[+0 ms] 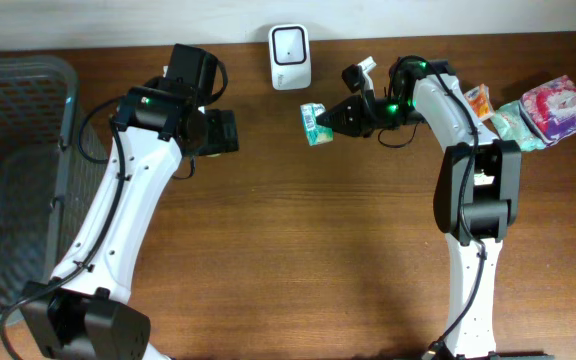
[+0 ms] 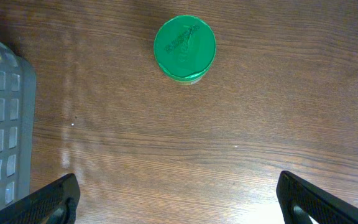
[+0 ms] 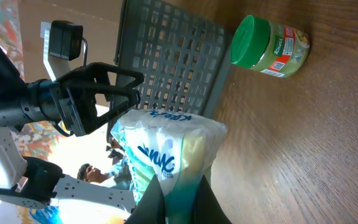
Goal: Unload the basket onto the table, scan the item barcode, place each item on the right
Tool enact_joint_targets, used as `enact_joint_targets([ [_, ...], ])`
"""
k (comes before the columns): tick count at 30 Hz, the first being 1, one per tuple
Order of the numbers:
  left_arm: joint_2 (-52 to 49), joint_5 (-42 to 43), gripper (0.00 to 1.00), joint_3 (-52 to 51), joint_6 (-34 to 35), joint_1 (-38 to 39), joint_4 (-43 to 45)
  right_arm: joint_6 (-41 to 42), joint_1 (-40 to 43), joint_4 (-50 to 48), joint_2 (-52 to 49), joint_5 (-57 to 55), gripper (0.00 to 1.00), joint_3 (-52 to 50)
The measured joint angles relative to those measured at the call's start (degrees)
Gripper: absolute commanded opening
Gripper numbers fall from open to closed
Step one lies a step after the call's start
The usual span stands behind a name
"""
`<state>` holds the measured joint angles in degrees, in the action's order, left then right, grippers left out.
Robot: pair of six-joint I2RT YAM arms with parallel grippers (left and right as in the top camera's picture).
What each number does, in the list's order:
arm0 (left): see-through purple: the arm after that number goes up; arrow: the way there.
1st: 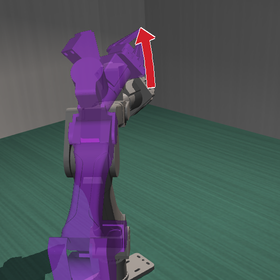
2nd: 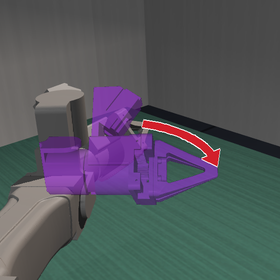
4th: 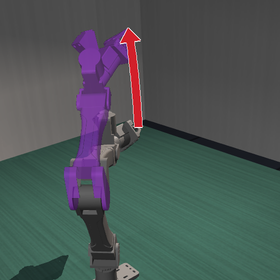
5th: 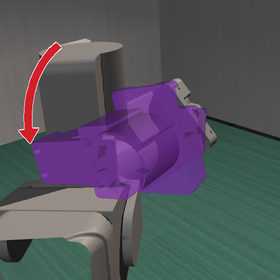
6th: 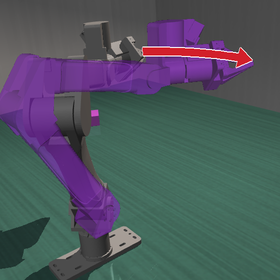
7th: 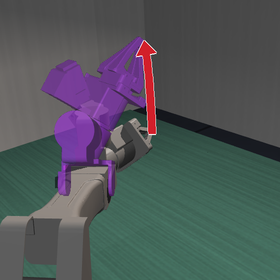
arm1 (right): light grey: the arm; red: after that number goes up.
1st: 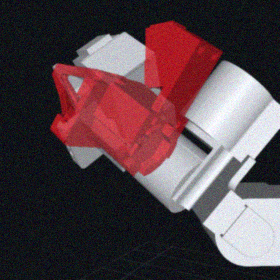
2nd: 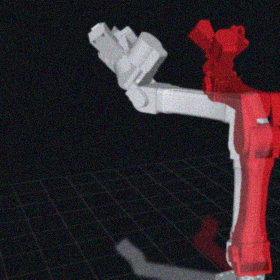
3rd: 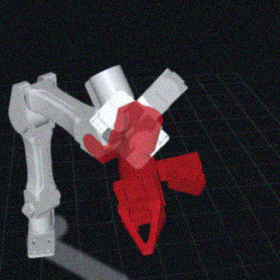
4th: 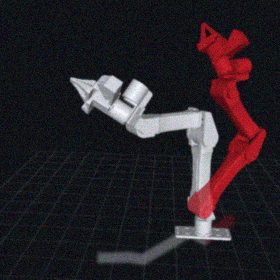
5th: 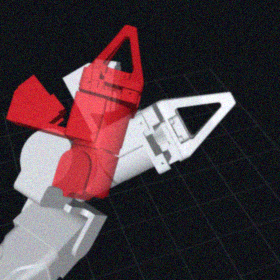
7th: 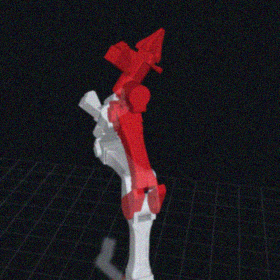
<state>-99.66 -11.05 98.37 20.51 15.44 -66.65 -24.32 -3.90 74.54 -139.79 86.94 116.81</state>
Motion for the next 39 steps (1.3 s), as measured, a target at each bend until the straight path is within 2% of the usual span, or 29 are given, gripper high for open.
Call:
enact_joint_targets([
  [24,0.0,0.0,0.99,0.0,0.0,0.0,-0.02,-0.09,0.0,-0.24,0.0,-0.02,0.04,0.0],
  [29,0.0,0.0,0.99,0.0,0.0,0.0,0.0,-0.15,0.0,-3.39,0.0,-1.79,0.04,-0.04],
  [31,0.0,0.0,0.99,0.0,0.0,0.0,-0.02,1.25,-0.02,-6.71,0.0,-7.32,0.04,-0.09],
  [32,0.0,0.0,0.99,0.0,0.0,0.0,0.0,4.37,-0.26,-9.05,0.0,-13.62,0.04,-0.2],
  [36,0.0,0.0,0.99,0.0,0.0,0.0,-0.02,19.93,-5.42,-11.19,-0.13,-49.83,0.04,2.51],
  [39,0.0,0.02,0.99,0.0,0.0,0.0,0.0,23.76,-13.16,-13.81,-0.15,-79.41,0.04,11.5],
])
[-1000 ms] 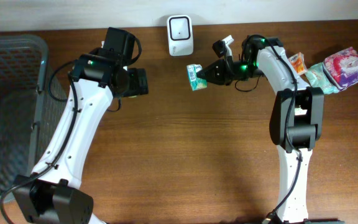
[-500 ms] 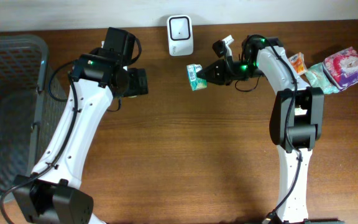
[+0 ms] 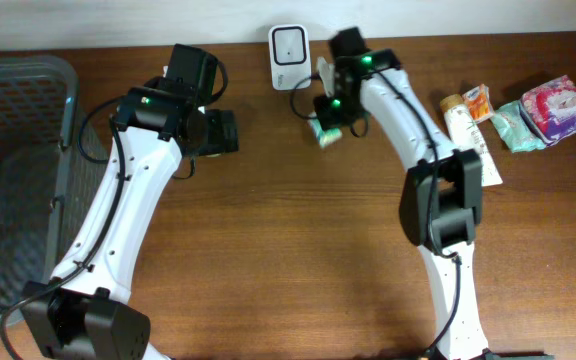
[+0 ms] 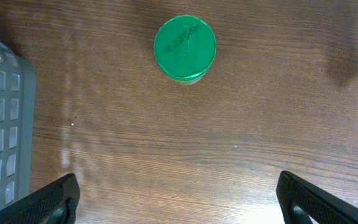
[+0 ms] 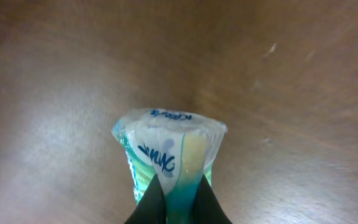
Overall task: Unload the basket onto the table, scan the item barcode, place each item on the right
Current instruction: 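Carry the Kleenex pack right and drop it by the other packs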
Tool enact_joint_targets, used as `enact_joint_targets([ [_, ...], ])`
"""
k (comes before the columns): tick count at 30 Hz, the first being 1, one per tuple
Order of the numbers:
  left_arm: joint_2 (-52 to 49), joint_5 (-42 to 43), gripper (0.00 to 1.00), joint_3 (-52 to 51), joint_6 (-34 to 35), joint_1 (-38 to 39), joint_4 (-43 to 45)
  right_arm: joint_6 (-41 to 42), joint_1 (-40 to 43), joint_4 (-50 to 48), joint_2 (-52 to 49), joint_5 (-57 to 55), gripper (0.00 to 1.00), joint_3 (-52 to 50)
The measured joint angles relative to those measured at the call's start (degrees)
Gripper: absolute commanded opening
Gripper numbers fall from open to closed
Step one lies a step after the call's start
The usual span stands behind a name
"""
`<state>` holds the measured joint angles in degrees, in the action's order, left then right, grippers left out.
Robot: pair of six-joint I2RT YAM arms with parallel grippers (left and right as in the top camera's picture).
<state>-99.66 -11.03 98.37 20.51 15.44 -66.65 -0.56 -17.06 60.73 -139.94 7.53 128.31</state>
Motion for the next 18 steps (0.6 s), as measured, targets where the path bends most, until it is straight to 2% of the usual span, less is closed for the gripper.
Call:
enact_joint_targets([
  [1,0.0,0.0,0.99,0.0,0.0,0.0,-0.04,-0.68,-2.75,-5.25,0.0,-14.78,0.04,2.25],
  [2,0.0,0.0,0.99,0.0,0.0,0.0,-0.13,-3.52,-4.63,-12.41,0.02,-23.71,0.04,2.71],
  [4,0.0,0.0,0.99,-0.02,0.0,0.0,-0.2,-10.82,-6.62,-26.08,0.0,-31.85,0.04,2.78],
  [5,0.0,0.0,0.99,-0.02,0.0,0.0,-0.07,-14.95,-6.71,-32.22,-0.07,-32.39,0.04,2.71],
  [7,0.0,0.0,0.99,-0.02,0.0,0.0,-0.11,-20.0,-6.23,-42.82,-0.42,-25.92,0.04,2.71],
  [9,0.0,0.0,0.99,-0.02,0.0,0.0,-0.07,-23.67,-6.19,-48.85,-1.64,-22.32,0.04,2.84],
  [13,0.0,-0.02,0.99,-0.02,0.0,0.0,0.0,-34.62,-6.19,-51.78,-7.67,-18.62,0.04,2.82],
  [18,0.0,-0.02,0.99,-0.02,0.0,0.0,0.0,-37.29,-6.19,-52.09,-8.39,-18.27,0.04,2.82],
])
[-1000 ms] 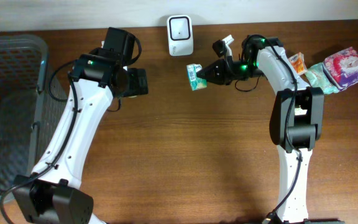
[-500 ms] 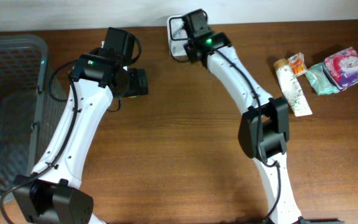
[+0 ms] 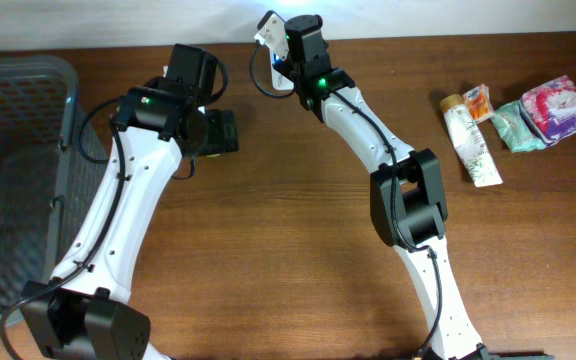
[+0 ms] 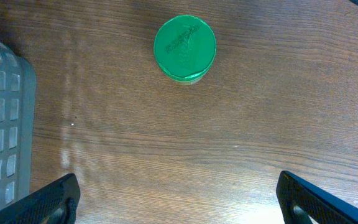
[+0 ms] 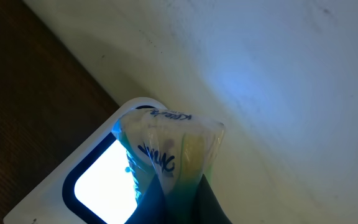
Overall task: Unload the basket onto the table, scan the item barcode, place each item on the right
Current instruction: 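Carry the Kleenex pack right and drop it by the other packs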
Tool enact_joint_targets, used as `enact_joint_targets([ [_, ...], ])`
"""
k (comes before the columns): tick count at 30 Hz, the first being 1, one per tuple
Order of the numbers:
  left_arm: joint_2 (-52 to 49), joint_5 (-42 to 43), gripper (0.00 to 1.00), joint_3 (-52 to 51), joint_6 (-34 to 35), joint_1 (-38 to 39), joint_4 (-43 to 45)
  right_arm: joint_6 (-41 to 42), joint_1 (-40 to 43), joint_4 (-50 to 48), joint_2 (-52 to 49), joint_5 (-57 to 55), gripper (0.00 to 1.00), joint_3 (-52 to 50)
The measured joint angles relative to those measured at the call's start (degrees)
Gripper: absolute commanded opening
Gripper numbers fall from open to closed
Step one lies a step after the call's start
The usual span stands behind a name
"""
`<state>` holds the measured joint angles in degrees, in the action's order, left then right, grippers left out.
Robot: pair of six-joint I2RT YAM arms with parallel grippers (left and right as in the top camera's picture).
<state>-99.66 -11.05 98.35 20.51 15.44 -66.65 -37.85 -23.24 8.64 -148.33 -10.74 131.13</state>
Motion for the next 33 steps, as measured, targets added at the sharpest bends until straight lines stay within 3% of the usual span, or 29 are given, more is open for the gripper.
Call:
enact_joint_targets([
  [2,0.0,0.02,0.99,0.0,0.0,0.0,-0.02,0.68,0.0,-1.44,0.0,-1.49,0.04,0.0],
  [5,0.0,0.02,0.99,0.0,0.0,0.0,-0.02,13.44,0.61,-0.94,0.52,-6.19,0.04,0.0],
  [8,0.0,0.04,0.99,0.02,0.0,0.0,-0.09,25.46,5.79,14.34,6.36,-6.82,0.04,0.11],
  [11,0.0,0.0,0.99,0.0,0.0,0.0,0.0,37.55,18.27,34.49,12.35,-7.91,0.04,1.11],
  [14,0.0,0.0,0.99,0.0,0.0,0.0,-0.04,42.58,30.82,49.51,12.26,-7.82,0.04,0.61],
  [16,0.0,0.0,0.99,0.0,0.0,0.0,0.02,43.28,35.06,53.48,12.26,-7.85,0.07,0.61],
  [17,0.0,0.02,0.99,0.0,0.0,0.0,0.0,43.58,37.57,53.9,12.26,-7.87,0.2,0.61],
  [18,0.0,0.02,0.99,0.0,0.0,0.0,-0.02,43.78,39.6,54.29,12.26,-7.61,0.46,0.61],
  [20,0.0,0.02,0.99,0.0,0.0,0.0,0.0,43.82,40.68,54.64,12.26,-6.03,0.84,0.61],
  [22,0.0,0.02,0.99,0.0,0.0,0.0,0.0,43.8,40.39,55.23,12.26,0.02,0.99,0.61],
  [27,0.0,0.02,0.99,0.0,0.0,0.0,-0.02,43.89,38.34,58.8,13.2,11.06,0.99,0.63],
  [33,0.0,0.0,0.99,0.0,0.0,0.0,-0.02,43.93,24.35,63.12,29.46,30.05,0.99,1.79],
])
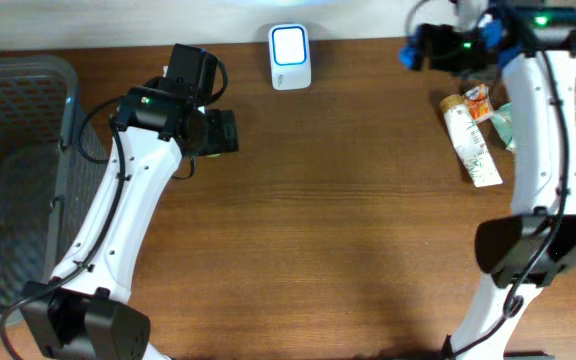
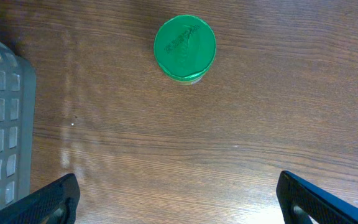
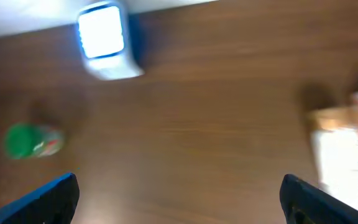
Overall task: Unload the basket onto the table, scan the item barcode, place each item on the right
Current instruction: 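Carry the Kleenex pack right and drop it by the other packs, then reach the left gripper to the green-lid jar and grasp it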
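Observation:
The white scanner stands at the back middle with its window lit; it also shows blurred in the right wrist view. My right gripper hangs high at the back right, open and holding nothing. The green-and-white tissue pack is not in any view. A green-lidded jar stands on the wood ahead of my left gripper, which is open and empty. The jar also appears in the right wrist view.
A grey mesh basket fills the left side, its corner in the left wrist view. At the right lie a white tube, an orange packet and a teal packet, partly behind my right arm.
My right gripper was shut on the tissue pack in front of the scanner. Now it is far to the right, open and empty, and the pack is out of view. The left arm is unchanged.
My right gripper held the tissue pack right of the scanner, then closer below it, then right against the lit scanner window. Now that gripper is open at the back right without the pack. My left gripper stayed open over the green-lidded jar throughout.

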Tool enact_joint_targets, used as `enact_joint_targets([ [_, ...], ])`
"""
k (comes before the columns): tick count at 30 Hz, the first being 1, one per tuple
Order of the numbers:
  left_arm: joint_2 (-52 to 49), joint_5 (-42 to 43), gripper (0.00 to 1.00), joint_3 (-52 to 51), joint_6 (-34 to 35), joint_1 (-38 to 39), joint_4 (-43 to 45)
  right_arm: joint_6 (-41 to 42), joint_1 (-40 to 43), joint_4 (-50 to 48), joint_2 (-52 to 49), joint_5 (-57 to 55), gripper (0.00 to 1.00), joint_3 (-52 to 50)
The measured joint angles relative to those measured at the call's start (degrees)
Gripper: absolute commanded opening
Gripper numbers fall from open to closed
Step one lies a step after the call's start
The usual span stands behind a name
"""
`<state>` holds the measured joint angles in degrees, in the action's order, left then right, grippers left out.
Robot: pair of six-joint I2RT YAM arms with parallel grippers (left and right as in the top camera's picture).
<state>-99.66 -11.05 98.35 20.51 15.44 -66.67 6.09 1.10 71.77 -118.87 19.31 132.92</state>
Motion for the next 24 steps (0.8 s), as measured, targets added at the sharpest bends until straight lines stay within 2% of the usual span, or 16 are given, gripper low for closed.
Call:
enact_joint_targets([
  [2,0.0,0.0,0.99,0.0,0.0,0.0,0.02,-0.04,-4.33,1.14,-0.35,0.44,0.99,-0.96],
  [6,0.0,0.02,0.99,0.0,0.0,0.0,0.0,-0.04,-10.4,1.6,-0.46,-9.44,0.99,-1.6],
  [18,0.0,0.07,0.99,0.0,0.02,0.0,0.07,-0.02,-10.54,1.6,-0.46,-11.8,0.99,-1.6],
  [20,0.0,2.97,0.99,0.0,0.24,0.0,2.12,-0.02,-10.56,1.6,-0.46,-11.8,0.99,-1.6],
  [22,0.0,9.86,0.99,0.0,0.26,0.02,3.5,-0.02,-10.54,1.6,-0.46,-11.82,0.99,-1.6],
  [24,0.0,12.59,0.99,-0.17,-0.52,0.0,7.98,0.0,-10.54,1.7,-0.46,-11.82,0.99,-1.6],
])
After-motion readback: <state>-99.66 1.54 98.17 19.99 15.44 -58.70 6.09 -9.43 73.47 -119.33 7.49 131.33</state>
